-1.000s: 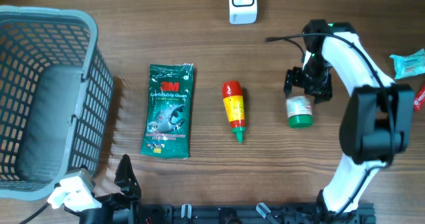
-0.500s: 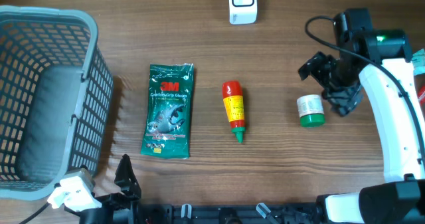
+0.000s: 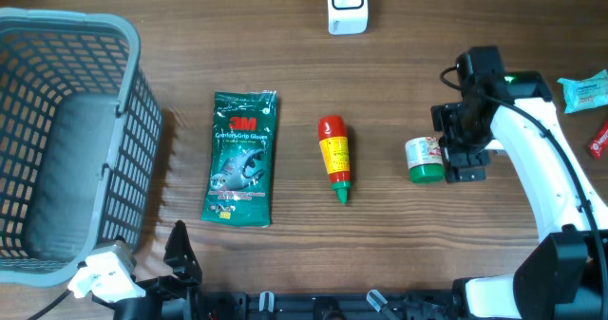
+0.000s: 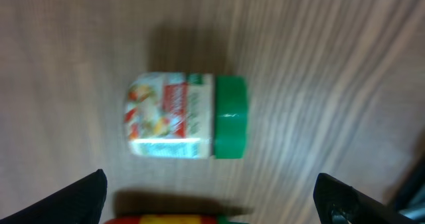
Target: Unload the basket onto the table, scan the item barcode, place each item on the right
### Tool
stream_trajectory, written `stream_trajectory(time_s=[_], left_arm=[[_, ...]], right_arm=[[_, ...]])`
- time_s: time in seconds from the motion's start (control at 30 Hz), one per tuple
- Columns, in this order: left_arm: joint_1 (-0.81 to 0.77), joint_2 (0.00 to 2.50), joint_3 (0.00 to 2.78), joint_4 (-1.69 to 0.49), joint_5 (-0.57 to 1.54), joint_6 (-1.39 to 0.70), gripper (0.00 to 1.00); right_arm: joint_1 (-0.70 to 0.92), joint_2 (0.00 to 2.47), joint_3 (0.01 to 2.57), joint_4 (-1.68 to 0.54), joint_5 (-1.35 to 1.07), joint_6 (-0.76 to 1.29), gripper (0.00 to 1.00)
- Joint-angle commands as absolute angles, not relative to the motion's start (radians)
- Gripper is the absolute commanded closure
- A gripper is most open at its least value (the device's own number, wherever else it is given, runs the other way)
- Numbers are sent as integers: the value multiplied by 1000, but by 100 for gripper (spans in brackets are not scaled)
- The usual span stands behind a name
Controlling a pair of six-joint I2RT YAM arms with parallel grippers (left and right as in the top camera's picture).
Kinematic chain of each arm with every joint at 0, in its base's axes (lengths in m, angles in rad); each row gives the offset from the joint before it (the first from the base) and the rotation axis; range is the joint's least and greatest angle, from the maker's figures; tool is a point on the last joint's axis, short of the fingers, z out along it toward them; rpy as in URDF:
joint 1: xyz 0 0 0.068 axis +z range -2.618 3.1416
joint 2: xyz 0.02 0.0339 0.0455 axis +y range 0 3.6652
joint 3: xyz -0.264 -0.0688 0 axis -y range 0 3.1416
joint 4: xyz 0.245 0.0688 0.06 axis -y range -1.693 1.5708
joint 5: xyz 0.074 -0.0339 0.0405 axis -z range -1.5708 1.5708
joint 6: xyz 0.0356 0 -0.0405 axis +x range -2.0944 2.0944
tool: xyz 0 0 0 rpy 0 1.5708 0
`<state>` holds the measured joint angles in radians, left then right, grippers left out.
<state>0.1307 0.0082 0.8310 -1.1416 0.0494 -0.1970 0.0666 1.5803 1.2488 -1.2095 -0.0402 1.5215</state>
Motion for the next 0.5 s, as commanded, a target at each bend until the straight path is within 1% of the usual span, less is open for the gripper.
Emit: stream_trajectory(time_s=[0.0,0.2,0.37,0.47], left_arm=[[126,5,832,-1138,47,-203,0],[126,5,832,-1138,47,-203,0],[126,5,832,-1138,47,-203,0],[126,5,832,-1138,47,-203,0]], right_arm=[[68,1588,1213,-1160,-24,1548,1],[68,1670,1117,-1034,-30,1544,0],[68,1730,1109,-933,5,1491,0],[68,1738,1108,-910,48,1470,0]])
